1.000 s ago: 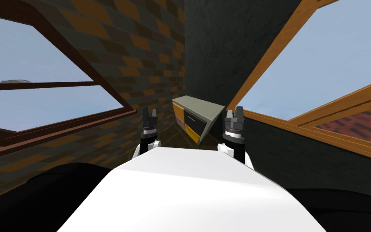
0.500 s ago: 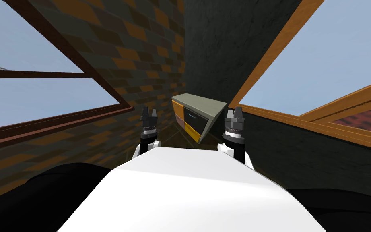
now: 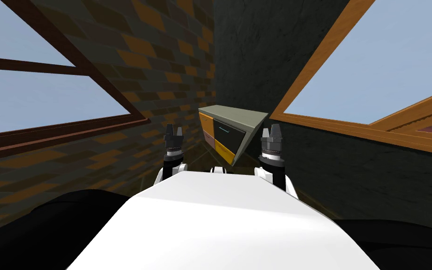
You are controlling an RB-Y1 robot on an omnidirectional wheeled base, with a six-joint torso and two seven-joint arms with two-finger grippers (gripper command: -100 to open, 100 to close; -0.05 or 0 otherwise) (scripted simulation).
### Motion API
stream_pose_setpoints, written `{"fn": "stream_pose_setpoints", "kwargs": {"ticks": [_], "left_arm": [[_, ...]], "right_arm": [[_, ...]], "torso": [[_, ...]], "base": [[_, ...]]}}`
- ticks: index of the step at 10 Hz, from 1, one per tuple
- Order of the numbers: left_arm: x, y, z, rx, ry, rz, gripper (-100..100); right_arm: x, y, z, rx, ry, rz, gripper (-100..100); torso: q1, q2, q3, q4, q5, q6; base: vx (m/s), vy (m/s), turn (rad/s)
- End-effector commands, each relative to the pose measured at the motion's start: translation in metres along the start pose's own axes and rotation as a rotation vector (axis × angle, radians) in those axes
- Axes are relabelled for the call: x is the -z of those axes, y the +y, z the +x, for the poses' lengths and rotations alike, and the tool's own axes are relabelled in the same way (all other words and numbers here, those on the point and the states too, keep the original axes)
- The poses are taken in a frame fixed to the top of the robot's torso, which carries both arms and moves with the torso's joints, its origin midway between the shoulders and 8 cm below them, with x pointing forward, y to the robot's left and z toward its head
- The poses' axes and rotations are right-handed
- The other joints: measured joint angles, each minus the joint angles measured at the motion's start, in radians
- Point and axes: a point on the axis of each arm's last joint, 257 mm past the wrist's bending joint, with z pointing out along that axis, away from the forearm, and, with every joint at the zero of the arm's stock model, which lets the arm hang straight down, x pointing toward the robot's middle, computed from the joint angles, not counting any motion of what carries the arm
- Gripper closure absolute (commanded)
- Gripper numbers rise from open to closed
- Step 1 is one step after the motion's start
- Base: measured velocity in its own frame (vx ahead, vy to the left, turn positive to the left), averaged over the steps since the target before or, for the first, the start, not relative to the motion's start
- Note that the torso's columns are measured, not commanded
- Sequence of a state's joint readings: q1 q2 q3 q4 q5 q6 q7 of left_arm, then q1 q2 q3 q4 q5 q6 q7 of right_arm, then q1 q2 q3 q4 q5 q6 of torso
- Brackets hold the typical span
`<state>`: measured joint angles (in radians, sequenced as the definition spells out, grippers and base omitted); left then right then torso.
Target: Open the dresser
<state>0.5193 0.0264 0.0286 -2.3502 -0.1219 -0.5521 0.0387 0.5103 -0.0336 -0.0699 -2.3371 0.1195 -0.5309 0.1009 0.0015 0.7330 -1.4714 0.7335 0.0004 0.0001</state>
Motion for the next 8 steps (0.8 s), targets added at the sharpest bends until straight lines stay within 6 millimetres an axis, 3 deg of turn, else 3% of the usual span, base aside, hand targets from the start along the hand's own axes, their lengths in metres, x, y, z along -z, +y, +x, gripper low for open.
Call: {"fn": "stream_pose_setpoints", "kwargs": {"ticks": [1,8], "left_arm": [[0.0,0.0,0.0,0.0,0.0,0.0,0],[0.0,0.0,0.0,0.0,0.0,0.0,0]], "right_arm": [[0.003,-0.009,0.008,0.086,0.062,-0.011,-100],[0.011,-0.044,0.01,0.321,0.112,-0.021,-100]], "torso": [[0.0,0.002,-0.005,0.003,0.0,0.0],[-0.001,0.006,-0.004,0.005,0.0,0.0]], "base": [[0.067,0.068,-0.078],[0.08,0.09,-0.086]]}}
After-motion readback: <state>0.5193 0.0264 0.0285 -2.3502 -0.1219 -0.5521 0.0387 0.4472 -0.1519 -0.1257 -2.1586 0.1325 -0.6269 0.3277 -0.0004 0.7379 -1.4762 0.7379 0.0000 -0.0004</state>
